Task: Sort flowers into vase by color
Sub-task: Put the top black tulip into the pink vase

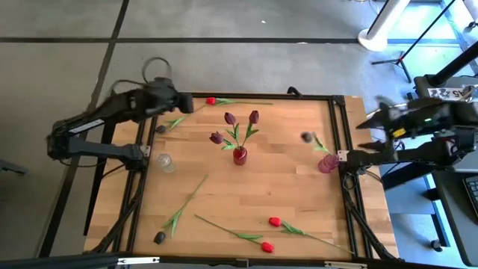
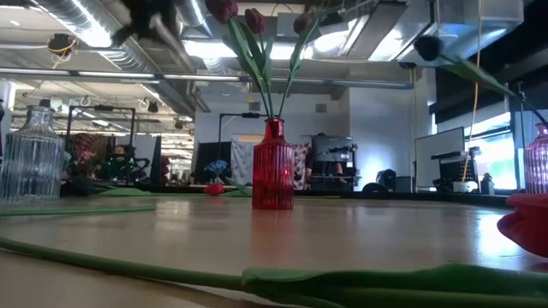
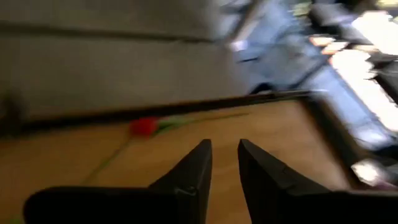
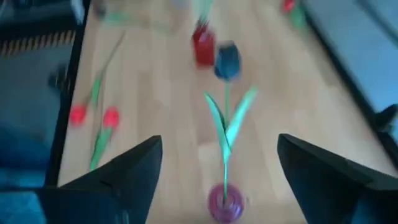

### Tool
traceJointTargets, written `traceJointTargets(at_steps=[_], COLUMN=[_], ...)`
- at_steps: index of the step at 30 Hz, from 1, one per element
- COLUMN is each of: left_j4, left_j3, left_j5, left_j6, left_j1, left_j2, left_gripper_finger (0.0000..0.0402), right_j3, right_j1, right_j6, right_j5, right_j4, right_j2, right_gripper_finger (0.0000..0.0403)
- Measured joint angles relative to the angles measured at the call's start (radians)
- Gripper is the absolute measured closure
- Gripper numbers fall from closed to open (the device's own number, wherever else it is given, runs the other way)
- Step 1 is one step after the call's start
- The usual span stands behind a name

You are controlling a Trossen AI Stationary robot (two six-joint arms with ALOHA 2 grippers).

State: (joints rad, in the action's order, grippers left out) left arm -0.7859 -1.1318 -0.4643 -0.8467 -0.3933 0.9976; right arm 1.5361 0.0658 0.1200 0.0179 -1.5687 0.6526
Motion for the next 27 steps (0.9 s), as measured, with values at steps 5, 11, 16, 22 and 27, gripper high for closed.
traceJointTargets(at_steps=[5,11,16,22,27], left_j4=[-0.212,-0.119,0.060,0.099,0.162], left_j3=[0.065,0.211,0.315,0.344,0.345], left_j5=[-0.079,-0.103,-0.146,-0.023,0.081], left_j6=[-0.408,-0.909,-1.302,-1.569,-1.534], left_j1=[-0.082,-0.152,-0.181,-0.268,-0.371], left_j2=[0.129,0.248,0.329,0.456,0.490], left_gripper_finger=[0.0317,0.0320,0.0321,0.0321,0.0321], right_j3=[0.111,0.152,0.152,0.149,0.149], right_j1=[0.000,0.000,0.000,0.000,0.000], right_j6=[0.086,0.168,0.190,0.220,0.286], right_j5=[-0.141,-0.165,-0.165,-0.171,-0.170], right_j4=[0.049,0.079,0.078,0.076,0.072], right_j2=[0.005,0.004,0.012,0.047,0.105], right_gripper_finger=[0.0084,0.0082,0.0082,0.0081,0.0081])
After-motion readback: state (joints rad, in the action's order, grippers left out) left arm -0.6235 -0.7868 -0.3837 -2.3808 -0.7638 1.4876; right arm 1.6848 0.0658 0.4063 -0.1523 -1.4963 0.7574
